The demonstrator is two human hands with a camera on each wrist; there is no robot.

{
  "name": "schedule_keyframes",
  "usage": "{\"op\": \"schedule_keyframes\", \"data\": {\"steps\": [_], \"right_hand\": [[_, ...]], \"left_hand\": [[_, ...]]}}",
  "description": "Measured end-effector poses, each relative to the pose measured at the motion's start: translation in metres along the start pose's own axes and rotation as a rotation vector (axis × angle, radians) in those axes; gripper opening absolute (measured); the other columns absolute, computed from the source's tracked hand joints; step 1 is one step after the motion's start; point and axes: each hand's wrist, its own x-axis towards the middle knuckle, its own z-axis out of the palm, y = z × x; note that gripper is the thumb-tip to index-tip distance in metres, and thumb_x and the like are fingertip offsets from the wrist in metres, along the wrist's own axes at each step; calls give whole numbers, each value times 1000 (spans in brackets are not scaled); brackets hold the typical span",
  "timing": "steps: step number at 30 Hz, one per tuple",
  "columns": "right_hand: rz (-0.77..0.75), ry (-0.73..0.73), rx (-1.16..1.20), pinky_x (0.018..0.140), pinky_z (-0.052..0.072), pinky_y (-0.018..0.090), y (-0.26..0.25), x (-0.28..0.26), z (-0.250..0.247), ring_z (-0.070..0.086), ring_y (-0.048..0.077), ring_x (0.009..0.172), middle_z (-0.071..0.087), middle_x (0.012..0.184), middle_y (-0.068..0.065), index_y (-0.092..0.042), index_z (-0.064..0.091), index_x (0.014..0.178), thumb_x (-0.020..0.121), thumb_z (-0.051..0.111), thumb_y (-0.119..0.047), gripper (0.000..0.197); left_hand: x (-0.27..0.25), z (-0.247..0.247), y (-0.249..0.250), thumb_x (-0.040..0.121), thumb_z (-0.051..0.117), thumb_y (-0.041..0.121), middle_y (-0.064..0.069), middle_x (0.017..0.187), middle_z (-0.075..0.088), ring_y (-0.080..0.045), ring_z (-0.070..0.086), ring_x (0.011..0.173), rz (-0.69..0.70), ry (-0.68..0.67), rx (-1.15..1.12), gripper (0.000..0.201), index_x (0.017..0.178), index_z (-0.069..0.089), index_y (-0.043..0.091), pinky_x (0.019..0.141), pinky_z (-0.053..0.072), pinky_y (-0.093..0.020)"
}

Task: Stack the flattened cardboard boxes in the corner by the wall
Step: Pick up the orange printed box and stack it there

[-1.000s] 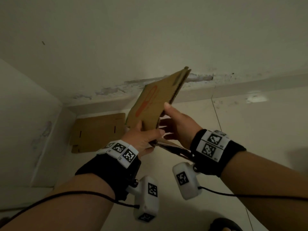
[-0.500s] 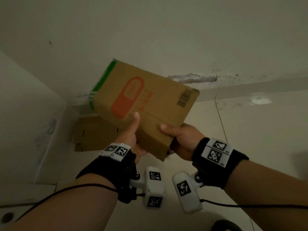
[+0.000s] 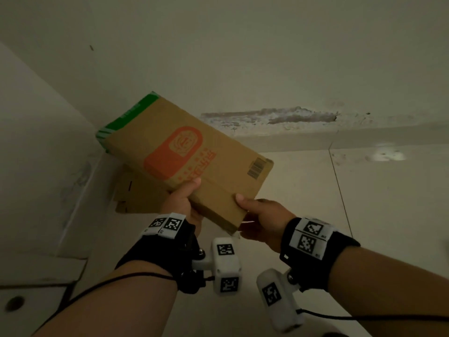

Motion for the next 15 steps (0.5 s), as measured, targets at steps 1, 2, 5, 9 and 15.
{"op": "schedule_keyframes", "data": {"steps": [1,2,5,9,15], "right_hand": [[-14,-30,93,86,54,41,0,3,4,63,29,93,65,113,15,-9,56,114,83,65,-30,38],[-47,-33,162,87,53,44,1,7,7,62,31,98,64,118,15,-10,53,120,85,63,-20,38],[-151,6,182,74,55,41,3,23,15,63,26,90,64,105,5,-16,49,117,87,58,-6,33],[-134,14,72,71,54,38,8,44,27,63,23,86,62,102,1,-21,45,116,88,57,-6,34],[-114,45,-104,77,53,43,7,86,50,61,26,90,58,115,6,-20,41,129,87,59,-9,47]], "left_hand": [[2,-2,-1,79,65,11,-9,113,65,-28,62,102,-3,-16,-3,29,104,55,19,96,48,-47],[5,-6,-1,79,65,12,-9,116,64,-28,62,103,-4,-25,0,33,109,54,20,95,48,-47],[17,-19,-3,79,67,15,-9,112,64,-26,63,95,-3,1,3,45,121,52,20,87,51,-47],[35,-41,0,78,69,19,-8,113,64,-25,61,96,-21,64,49,55,129,48,19,78,51,-44],[70,-73,8,76,71,22,-12,127,57,-30,54,111,-64,140,42,61,132,48,18,81,46,-43]]}}
